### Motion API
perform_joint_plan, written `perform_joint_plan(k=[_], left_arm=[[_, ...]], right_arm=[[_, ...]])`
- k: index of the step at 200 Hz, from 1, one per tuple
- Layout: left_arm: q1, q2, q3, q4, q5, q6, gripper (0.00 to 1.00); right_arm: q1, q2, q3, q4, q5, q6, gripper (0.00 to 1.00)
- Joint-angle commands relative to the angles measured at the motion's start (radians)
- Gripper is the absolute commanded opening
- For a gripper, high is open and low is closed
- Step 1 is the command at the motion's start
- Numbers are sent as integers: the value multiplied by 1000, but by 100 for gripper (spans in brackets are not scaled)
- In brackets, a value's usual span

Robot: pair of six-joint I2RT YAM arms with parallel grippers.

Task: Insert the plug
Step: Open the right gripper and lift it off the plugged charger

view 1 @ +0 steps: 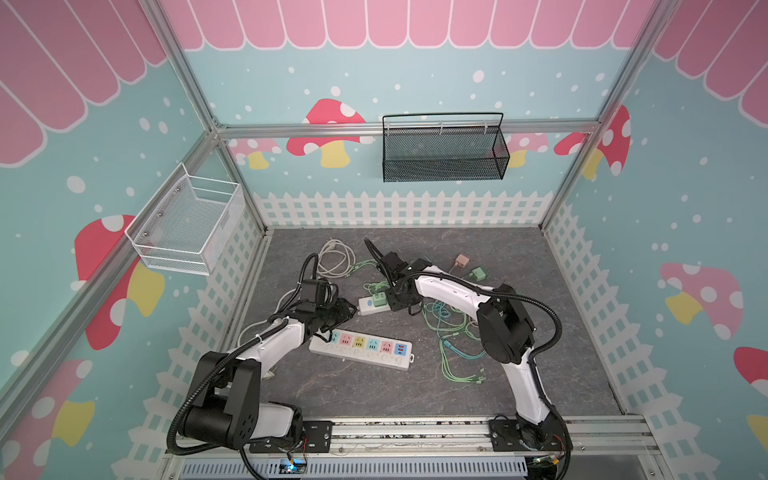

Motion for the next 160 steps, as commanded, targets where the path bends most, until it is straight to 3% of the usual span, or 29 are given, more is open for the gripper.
perform_joint_plan(k=[1,58,121,160], left_arm=[[6,11,27,-11,-10,13,49],[6,24,48,-20,-1,19,52],[7,19,71,-35,9,27,53],[7,-13,84,-68,8,49,58]], right_arm=[[2,-70,-28,-13,-31,-19,49],[3,-184,-176,50,-159,-97,61],[4,-331,-318,193,-507,-214,65],[-11,-413,-331,224,-514,-235,64]])
